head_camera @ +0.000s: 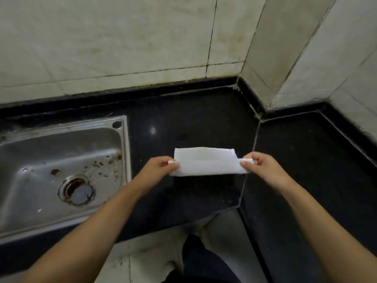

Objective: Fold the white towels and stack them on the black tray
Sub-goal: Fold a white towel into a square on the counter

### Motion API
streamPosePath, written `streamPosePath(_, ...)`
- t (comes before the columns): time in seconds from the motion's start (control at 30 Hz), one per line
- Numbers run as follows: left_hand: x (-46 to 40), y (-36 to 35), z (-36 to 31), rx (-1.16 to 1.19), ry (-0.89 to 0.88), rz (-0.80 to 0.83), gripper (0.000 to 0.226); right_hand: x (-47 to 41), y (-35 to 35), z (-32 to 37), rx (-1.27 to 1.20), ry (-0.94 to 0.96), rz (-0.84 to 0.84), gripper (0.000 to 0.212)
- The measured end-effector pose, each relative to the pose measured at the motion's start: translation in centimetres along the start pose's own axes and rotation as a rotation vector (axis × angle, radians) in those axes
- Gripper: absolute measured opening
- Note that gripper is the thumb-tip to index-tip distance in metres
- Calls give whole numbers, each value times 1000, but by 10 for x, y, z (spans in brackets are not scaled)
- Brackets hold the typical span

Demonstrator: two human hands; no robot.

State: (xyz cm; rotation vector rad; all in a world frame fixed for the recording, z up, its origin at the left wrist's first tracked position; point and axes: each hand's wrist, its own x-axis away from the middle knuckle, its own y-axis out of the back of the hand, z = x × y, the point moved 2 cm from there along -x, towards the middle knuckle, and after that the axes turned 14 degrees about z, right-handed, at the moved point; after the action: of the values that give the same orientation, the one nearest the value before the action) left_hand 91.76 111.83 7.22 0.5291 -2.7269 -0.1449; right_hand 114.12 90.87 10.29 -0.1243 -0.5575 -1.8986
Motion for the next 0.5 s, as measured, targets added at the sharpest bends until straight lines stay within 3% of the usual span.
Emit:
streamPosePath(0.1,18,-27,37,-26,154,142,14,16,-12,-45,27,-171,123,7)
streamPosePath(0.2,16,-31,49,-59,209,115,19,14,-21,-60,24,-245,164,9)
streamPosePath(0.5,-62,-27,35,-526,199,-252,19,-60,-12,-55,276,-328,-219,11)
